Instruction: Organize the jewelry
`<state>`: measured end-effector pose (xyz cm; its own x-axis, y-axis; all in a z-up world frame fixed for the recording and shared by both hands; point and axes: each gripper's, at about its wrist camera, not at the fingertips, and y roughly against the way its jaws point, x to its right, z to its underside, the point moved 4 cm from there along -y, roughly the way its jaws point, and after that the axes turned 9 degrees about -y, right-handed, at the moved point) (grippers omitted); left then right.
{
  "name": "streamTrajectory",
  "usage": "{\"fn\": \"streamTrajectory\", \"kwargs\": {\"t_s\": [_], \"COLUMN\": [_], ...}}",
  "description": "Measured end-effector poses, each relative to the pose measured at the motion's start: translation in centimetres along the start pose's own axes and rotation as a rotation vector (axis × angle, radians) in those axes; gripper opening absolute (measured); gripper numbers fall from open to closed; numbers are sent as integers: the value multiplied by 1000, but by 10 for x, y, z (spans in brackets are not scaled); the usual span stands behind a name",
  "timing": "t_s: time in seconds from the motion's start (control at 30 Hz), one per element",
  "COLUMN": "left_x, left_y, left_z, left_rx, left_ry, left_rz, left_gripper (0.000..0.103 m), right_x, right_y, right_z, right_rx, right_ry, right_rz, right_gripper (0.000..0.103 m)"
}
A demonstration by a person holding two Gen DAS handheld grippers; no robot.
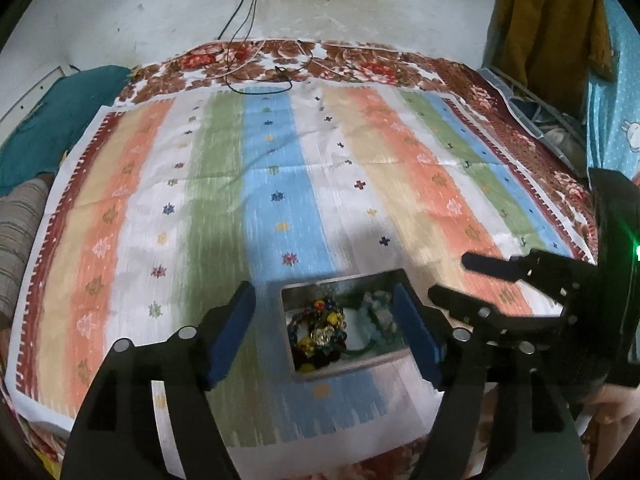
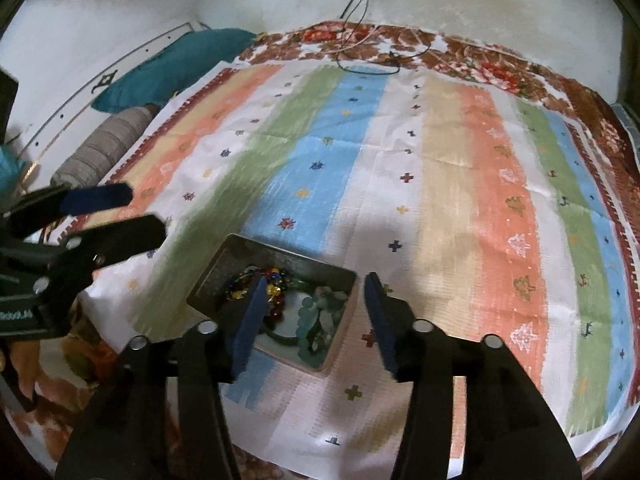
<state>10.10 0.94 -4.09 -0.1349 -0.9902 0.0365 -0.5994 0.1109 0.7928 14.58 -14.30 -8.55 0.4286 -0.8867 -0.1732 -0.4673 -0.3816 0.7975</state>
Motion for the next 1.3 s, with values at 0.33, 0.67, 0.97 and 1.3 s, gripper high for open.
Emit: {"fn": "streamTrajectory", "kwargs": {"t_s": [0.33, 0.67, 0.97, 1.3], "left_x": [7, 21, 27, 28], "left_y": [15, 24, 28, 35], "left_z": [22, 40, 49, 51], "left_rx": [15, 25, 29, 67], "left_ry": [-40, -77, -73, -65], "left_rz": [-22, -94, -77, -80], "left_gripper": [92, 97, 97, 97], "right_x": [12, 14, 12, 9], "right_y": [26, 42, 47, 57], "right_z": [15, 33, 39, 45], "right_rx": [67, 108, 112, 130], "right_ry": [-16, 3, 8, 5], "right_rz": [20, 23, 1, -30], "right_gripper": [77, 92, 92, 92]}}
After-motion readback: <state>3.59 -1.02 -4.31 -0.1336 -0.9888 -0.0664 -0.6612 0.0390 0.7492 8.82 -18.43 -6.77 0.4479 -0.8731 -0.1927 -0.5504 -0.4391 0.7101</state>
